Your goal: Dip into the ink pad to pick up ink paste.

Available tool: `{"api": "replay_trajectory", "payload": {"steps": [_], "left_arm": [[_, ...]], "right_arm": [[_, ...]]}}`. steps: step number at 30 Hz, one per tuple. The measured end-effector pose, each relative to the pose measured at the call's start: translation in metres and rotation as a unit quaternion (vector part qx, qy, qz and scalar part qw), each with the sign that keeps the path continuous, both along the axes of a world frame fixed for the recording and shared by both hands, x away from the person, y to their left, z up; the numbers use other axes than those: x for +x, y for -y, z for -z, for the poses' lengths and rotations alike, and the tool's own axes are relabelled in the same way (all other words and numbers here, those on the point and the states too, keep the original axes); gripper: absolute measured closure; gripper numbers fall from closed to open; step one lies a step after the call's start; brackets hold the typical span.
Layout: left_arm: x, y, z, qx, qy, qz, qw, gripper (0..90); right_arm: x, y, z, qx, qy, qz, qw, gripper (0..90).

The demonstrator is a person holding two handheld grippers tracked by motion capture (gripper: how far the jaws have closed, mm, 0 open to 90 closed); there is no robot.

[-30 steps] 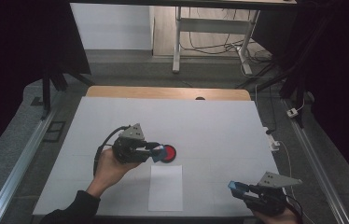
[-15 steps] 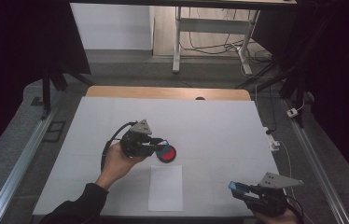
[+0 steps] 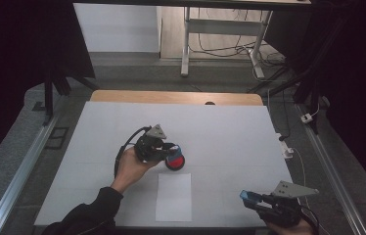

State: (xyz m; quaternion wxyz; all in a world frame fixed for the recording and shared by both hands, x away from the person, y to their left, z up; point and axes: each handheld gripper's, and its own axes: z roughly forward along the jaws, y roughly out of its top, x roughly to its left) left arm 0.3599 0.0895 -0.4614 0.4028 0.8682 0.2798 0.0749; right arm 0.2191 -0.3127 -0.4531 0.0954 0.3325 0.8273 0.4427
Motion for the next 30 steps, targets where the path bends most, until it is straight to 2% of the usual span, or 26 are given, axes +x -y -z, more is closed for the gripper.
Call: {"api": "replay_trajectory", "payload": {"steps": [8,14,28,30], "left_arm": [[0.007,0.004,0.011,0.008,-0.012,-0.008,0.9999,70.4],[0.009,0.008,0.015,0.02,-0.015,-0.011,0.9996,70.4],[0.014,0.009,0.025,0.029,-0.021,-0.017,0.9992,70.4],[0.015,0.009,0.024,0.029,-0.03,-0.023,0.9989,70.5]], "right_arm": [[0.0,0.0,0.0,-0.003,0.0,0.0,1.0,69.1],[0.0,-0.001,0.0,-0.007,0.001,0.0,1.0,69.1],[0.0,-0.002,0.0,-0.009,0.001,-0.004,0.9999,69.1],[0.0,-0.002,0.0,-0.011,0.002,-0.005,0.9999,69.1]]}}
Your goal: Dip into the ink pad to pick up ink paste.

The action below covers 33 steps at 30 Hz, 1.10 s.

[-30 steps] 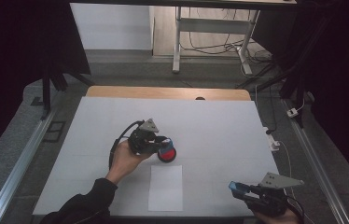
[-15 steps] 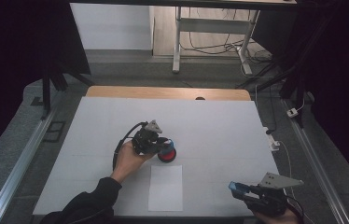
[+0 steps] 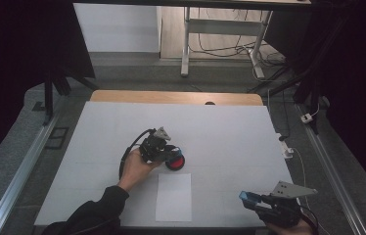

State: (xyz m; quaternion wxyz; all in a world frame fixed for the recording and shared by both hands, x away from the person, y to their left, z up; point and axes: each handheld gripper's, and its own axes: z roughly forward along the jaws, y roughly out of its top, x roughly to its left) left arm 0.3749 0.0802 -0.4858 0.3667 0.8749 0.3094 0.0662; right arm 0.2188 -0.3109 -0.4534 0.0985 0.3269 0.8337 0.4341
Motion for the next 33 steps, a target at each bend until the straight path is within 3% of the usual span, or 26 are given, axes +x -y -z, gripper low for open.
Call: {"api": "replay_trajectory", "payload": {"steps": [3,16,21,28,33], "left_arm": [[0.0,0.003,0.0,0.008,-0.001,-0.002,1.0,70.7],[-0.018,0.015,0.002,0.047,0.06,-0.004,0.9971,71.2],[-0.015,0.011,0.003,0.031,0.047,-0.009,0.9984,71.2],[-0.005,0.0,0.007,-0.016,0.003,-0.022,0.9996,71.2],[-0.008,0.003,0.006,-0.005,0.012,-0.023,0.9997,71.2]], "right_arm": [[0.0,0.0,0.0,0.0,-0.001,-0.002,1.0,69.1],[0.0,-0.004,0.001,-0.013,-0.001,-0.005,0.9999,69.1],[0.0,-0.004,0.001,-0.016,-0.001,-0.006,0.9998,69.1],[0.0,-0.005,0.001,-0.018,-0.003,-0.007,0.9998,69.1],[0.0,-0.005,0.001,-0.02,-0.004,-0.007,0.9998,69.1]]}}
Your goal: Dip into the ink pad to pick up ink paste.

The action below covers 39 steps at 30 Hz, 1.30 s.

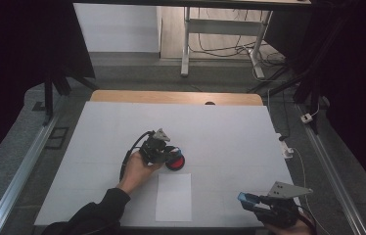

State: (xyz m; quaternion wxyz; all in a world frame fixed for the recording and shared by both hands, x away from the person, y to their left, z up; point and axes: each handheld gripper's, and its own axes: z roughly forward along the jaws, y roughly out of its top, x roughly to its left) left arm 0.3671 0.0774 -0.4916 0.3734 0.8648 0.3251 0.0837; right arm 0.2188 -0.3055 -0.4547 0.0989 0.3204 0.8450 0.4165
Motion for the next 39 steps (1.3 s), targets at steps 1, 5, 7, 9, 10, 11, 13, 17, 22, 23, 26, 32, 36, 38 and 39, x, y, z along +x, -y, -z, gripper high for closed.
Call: {"api": "replay_trajectory", "payload": {"steps": [1,5,7,9,10,11,13,17,22,23,26,32,36,38,39], "left_arm": [[-0.001,0.001,0.0,0.002,0.002,0.0,1.0,71.2],[-0.006,0.005,-0.001,0.021,0.019,0.0,0.9996,71.1],[-0.01,0.01,-0.001,0.033,0.034,-0.003,0.9989,71.1],[-0.012,0.012,-0.002,0.042,0.041,-0.001,0.9983,71.0],[-0.012,0.011,-0.002,0.041,0.041,-0.002,0.9983,71.0],[-0.011,0.011,-0.001,0.038,0.039,-0.002,0.9985,71.0],[-0.008,0.008,-0.001,0.029,0.03,0.001,0.9991,70.9],[-0.003,0.004,-0.003,0.017,0.014,0.007,0.9997,70.6],[-0.003,0.003,-0.011,0.01,0.014,0.011,0.9998,70.4],[-0.004,0.002,-0.015,0.006,0.017,0.011,0.9998,70.4],[-0.006,-0.002,-0.026,-0.012,0.027,0.012,0.9995,70.4],[-0.01,-0.008,-0.033,-0.035,0.025,0.02,0.9989,70.3],[-0.01,-0.007,-0.032,-0.035,0.023,0.022,0.9989,70.4],[-0.01,-0.006,-0.031,-0.036,0.021,0.023,0.9989,70.4],[-0.01,-0.006,-0.031,-0.036,0.02,0.023,0.9989,70.4]], "right_arm": [[0.0,0.0,0.0,0.0,0.0,0.0,1.0,69.1],[0.0,0.0,0.0,-0.001,0.0,-0.001,1.0,69.0],[0.0,0.0,0.0,0.0,0.0,-0.002,1.0,69.0],[0.0,0.0,0.0,-0.002,-0.001,-0.003,1.0,69.1],[0.0,-0.001,0.0,-0.002,0.0,-0.004,1.0,69.0],[0.0,-0.001,0.0,-0.001,0.0,-0.004,1.0,69.0],[0.0,0.0,0.0,0.0,0.002,-0.005,1.0,69.0],[0.0,0.001,0.0,0.002,0.001,-0.005,1.0,69.0],[0.0,0.001,0.0,0.004,0.001,-0.006,1.0,68.9],[0.0,0.001,0.0,0.004,0.002,-0.006,1.0,68.9],[0.0,0.001,0.0,0.004,0.002,-0.006,1.0,68.9],[0.0,0.001,0.0,0.004,0.001,-0.006,1.0,68.9],[0.0,0.001,0.0,0.005,0.001,-0.007,1.0,68.9],[0.0,0.001,0.0,0.005,0.001,-0.007,1.0,68.9],[0.0,0.001,0.0,0.005,0.0,-0.007,1.0,68.9]]}}
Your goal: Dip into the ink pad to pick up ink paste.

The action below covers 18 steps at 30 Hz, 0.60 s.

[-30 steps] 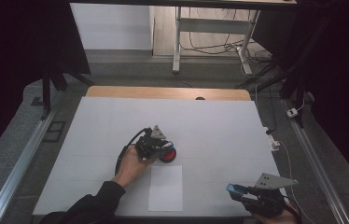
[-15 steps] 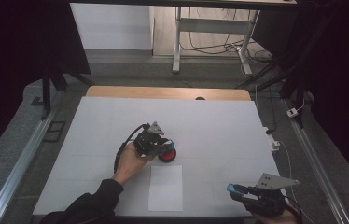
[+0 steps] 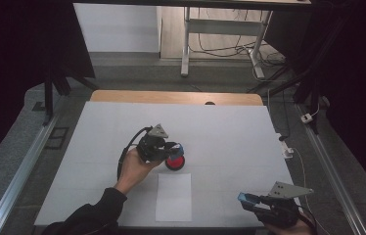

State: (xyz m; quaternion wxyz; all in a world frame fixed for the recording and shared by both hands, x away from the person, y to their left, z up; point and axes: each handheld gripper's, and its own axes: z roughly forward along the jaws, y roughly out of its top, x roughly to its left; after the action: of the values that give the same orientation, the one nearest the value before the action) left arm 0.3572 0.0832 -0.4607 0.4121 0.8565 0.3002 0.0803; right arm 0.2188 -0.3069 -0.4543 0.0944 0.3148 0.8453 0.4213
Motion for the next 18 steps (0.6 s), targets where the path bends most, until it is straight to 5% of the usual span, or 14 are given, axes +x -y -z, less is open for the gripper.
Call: {"api": "replay_trajectory", "payload": {"steps": [18], "left_arm": [[0.003,0.007,0.021,0.03,-0.009,0.002,0.9995,70.4]], "right_arm": [[0.0,-0.001,0.0,0.0,-0.001,-0.001,1.0,68.9]]}}
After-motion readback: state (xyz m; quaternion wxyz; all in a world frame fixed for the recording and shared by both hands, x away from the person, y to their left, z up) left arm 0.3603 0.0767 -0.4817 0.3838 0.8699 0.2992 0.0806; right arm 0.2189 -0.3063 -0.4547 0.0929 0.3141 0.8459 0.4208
